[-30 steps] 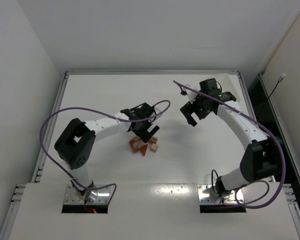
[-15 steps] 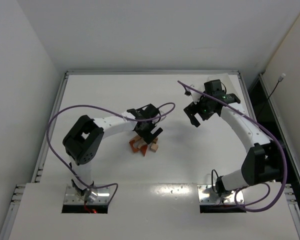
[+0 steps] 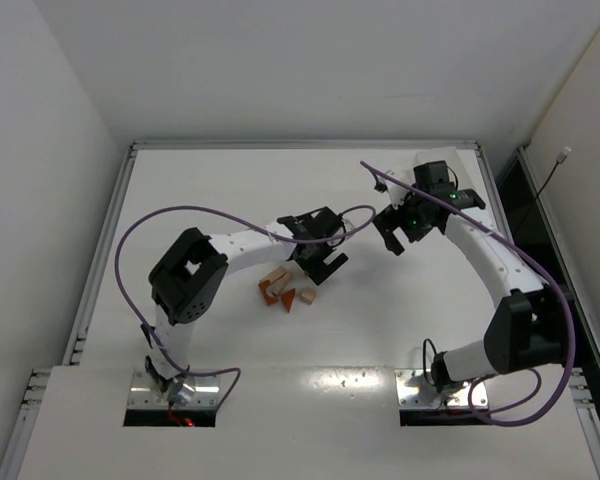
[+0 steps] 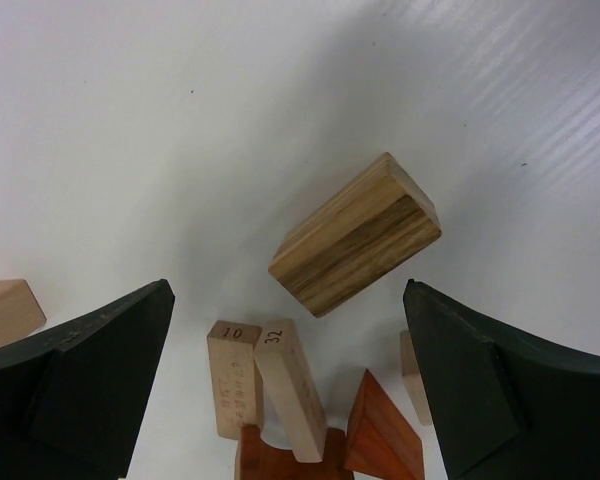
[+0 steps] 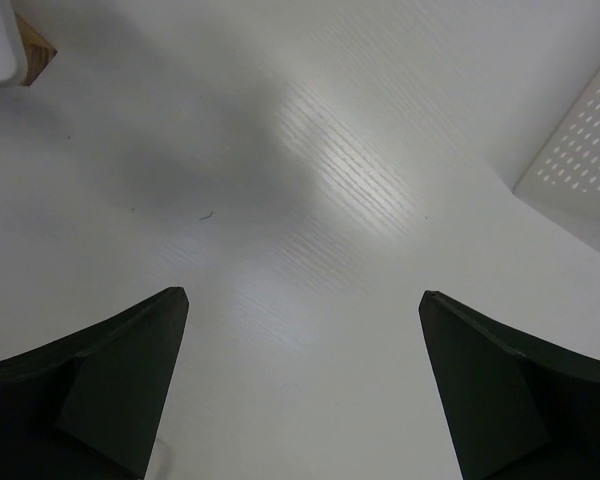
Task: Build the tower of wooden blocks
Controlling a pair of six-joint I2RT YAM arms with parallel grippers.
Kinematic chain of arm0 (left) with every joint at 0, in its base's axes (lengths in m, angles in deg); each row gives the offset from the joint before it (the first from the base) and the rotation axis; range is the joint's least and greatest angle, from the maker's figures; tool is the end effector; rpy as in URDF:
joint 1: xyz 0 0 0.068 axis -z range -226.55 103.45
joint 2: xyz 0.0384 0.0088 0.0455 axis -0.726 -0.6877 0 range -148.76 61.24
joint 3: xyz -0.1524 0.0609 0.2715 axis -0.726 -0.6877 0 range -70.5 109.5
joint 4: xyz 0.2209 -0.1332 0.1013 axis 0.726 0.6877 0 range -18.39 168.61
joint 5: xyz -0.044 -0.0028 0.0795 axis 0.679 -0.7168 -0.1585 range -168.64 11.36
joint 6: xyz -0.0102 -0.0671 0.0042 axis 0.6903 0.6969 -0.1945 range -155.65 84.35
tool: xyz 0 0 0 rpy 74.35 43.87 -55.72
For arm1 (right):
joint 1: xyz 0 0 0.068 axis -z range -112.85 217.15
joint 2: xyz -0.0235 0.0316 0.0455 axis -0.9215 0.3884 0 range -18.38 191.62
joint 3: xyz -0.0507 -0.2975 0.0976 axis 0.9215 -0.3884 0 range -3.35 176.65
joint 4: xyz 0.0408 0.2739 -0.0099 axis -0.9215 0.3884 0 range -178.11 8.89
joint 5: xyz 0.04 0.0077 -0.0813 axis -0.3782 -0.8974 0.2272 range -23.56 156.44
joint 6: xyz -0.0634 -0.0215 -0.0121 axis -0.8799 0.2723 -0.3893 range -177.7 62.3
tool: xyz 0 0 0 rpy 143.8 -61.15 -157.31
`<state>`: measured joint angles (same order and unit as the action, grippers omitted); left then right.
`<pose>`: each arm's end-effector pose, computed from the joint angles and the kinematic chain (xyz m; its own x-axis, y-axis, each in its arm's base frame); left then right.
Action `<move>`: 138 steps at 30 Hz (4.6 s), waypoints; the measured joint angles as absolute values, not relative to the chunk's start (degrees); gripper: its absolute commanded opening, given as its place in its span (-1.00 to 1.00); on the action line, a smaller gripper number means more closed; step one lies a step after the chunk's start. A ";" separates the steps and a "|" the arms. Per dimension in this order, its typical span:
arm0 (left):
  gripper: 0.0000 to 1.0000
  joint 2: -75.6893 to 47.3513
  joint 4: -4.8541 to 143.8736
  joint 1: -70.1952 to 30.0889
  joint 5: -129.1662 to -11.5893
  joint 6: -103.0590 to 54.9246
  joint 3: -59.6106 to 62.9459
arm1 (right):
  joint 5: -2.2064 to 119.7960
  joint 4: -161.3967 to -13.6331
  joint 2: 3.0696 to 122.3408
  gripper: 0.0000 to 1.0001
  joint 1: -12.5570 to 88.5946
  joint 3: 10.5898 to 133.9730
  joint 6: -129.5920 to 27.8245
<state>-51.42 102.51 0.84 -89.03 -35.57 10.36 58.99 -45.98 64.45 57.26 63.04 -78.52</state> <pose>0.3132 -0.3259 0.1989 -0.6025 0.6529 -0.4591 0.6671 0.7277 0.1595 0.3102 0.0612 0.2948 -0.7014 -0.4801 -0.5269 -0.5201 0.8501 -0.0822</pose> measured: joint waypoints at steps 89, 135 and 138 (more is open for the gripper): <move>1.00 -37.74 98.95 -2.00 -84.22 -34.54 -7.74 | 59.47 -45.48 64.54 0.98 57.65 61.81 -78.78; 1.00 -40.06 98.12 -5.21 -72.25 -34.96 -8.20 | 59.45 -45.35 64.47 0.98 58.76 61.05 -78.80; 1.00 -40.06 98.12 -5.21 -72.44 -34.98 -8.20 | 59.45 -45.35 64.47 0.98 58.76 61.05 -78.80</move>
<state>-40.06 98.12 -5.21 -72.44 -34.98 -8.20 59.45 -45.35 64.47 58.76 61.05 -78.80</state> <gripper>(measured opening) 0.997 0.992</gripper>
